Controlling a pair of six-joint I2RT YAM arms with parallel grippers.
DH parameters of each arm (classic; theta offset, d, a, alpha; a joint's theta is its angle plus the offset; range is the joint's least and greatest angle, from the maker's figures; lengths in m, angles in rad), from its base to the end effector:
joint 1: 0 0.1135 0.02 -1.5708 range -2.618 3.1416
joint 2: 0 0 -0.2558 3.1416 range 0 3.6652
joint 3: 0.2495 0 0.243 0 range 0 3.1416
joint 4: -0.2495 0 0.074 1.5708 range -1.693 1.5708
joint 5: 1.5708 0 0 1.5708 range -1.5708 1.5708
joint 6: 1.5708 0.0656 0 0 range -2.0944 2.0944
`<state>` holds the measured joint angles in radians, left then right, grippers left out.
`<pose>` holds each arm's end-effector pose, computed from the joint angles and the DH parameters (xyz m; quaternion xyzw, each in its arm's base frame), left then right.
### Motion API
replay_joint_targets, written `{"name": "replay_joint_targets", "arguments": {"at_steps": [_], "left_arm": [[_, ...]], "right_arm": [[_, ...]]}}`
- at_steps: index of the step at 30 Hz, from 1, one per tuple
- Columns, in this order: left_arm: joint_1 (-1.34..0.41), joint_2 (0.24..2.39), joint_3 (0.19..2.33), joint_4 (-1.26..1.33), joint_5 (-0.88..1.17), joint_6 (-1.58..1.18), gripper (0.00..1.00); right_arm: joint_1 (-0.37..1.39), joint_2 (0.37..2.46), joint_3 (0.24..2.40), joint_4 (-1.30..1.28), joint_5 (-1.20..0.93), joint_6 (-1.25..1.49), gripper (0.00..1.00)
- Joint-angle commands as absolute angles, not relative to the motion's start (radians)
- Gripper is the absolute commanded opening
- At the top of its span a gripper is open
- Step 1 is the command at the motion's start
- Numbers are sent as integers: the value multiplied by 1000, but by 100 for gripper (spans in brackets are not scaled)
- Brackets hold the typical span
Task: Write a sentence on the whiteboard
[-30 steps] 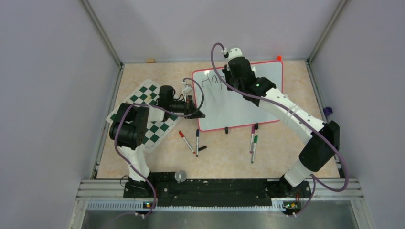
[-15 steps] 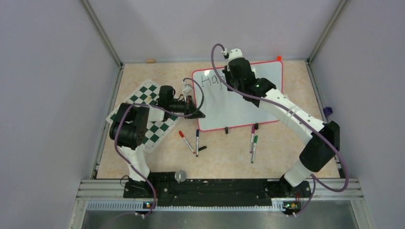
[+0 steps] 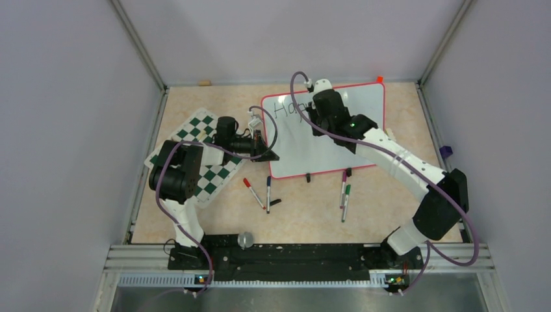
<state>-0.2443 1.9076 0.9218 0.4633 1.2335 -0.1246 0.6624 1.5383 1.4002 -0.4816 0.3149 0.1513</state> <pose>0.3416 -0.1490 0.1440 0.3312 0.6877 -0.5671 0.3095 0.2997 0.2080 0.3170 -0.1525 0.8677 0.0509 0.4704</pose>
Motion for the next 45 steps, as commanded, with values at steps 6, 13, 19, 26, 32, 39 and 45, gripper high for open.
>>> {"name": "replay_joint_targets", "arguments": {"at_steps": [6, 13, 19, 26, 32, 39, 45], "left_arm": [[-265, 1937, 884, 431, 1236, -21, 0], [-265, 1938, 885, 431, 1239, -21, 0], [-265, 1937, 885, 430, 1238, -21, 0], [-265, 1937, 885, 430, 1239, -23, 0], [-265, 1936, 885, 431, 1241, -23, 0], [-265, 1937, 884, 432, 1241, -23, 0], [-265, 1937, 884, 431, 1241, -23, 0]], "right_arm": [[653, 1506, 1472, -496, 281, 159, 0], [654, 1511, 1560, -509, 276, 137, 0], [654, 1546, 1606, -509, 305, 124, 0], [653, 1584, 1623, -488, 330, 120, 0], [654, 1603, 1624, -481, 347, 114, 0], [654, 1618, 1625, -471, 368, 108, 0], [653, 1620, 1622, -465, 373, 104, 0]]}}
